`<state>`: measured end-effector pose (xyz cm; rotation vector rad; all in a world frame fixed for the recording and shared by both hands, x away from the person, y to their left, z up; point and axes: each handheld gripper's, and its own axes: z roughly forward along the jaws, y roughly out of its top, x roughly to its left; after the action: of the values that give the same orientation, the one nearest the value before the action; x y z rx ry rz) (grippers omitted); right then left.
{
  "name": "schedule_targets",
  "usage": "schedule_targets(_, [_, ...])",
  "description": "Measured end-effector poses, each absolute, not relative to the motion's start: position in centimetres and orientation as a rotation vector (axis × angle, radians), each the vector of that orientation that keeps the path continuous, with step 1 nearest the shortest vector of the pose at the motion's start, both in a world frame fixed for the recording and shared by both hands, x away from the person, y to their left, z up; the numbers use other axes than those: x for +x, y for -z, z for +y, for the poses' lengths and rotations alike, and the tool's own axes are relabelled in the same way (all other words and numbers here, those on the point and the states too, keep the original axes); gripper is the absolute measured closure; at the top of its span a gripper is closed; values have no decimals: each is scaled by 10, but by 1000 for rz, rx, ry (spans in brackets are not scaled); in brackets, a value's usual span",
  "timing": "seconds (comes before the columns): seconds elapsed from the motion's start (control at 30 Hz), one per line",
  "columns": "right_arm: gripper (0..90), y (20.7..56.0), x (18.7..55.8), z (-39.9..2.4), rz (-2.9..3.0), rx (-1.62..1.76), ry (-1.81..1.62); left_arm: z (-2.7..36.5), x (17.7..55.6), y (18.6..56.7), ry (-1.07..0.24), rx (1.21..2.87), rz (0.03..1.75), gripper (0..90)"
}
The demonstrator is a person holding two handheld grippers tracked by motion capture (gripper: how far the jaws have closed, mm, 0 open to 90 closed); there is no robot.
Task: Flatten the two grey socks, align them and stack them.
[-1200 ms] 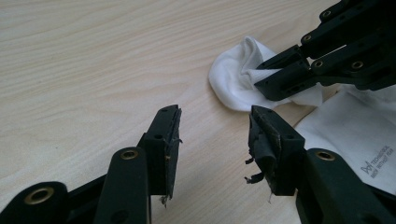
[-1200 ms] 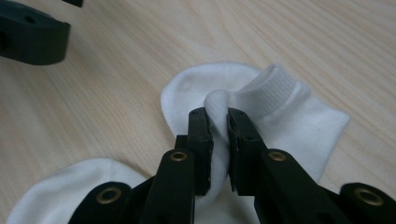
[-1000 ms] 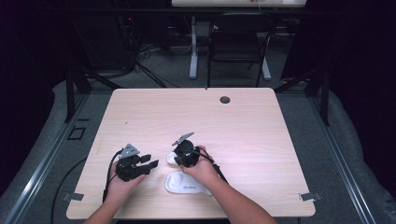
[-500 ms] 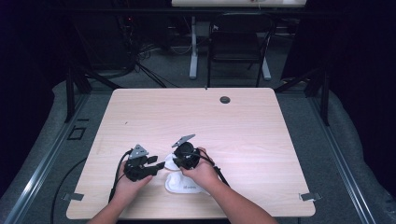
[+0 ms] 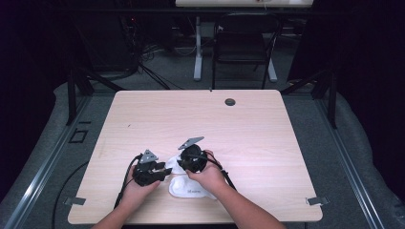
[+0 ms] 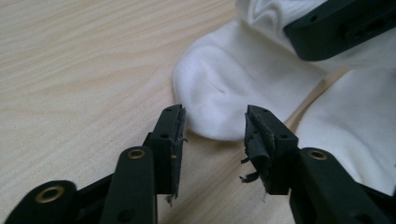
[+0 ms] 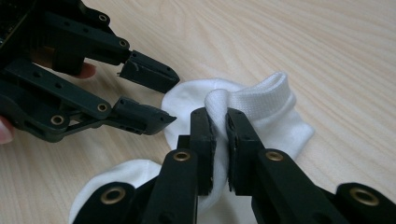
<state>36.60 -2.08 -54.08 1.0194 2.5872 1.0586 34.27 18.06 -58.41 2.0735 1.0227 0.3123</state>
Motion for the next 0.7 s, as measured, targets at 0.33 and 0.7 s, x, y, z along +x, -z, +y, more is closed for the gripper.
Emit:
schedule_targets(0.33, [829, 536, 369, -32, 2550, 1005, -1101, 179, 346, 584, -364, 2086, 1030, 788])
schedule_targets(0.7, [829, 537, 372, -53, 2519, 1045, -1121, 179, 349, 584, -345, 2094, 1031, 900])
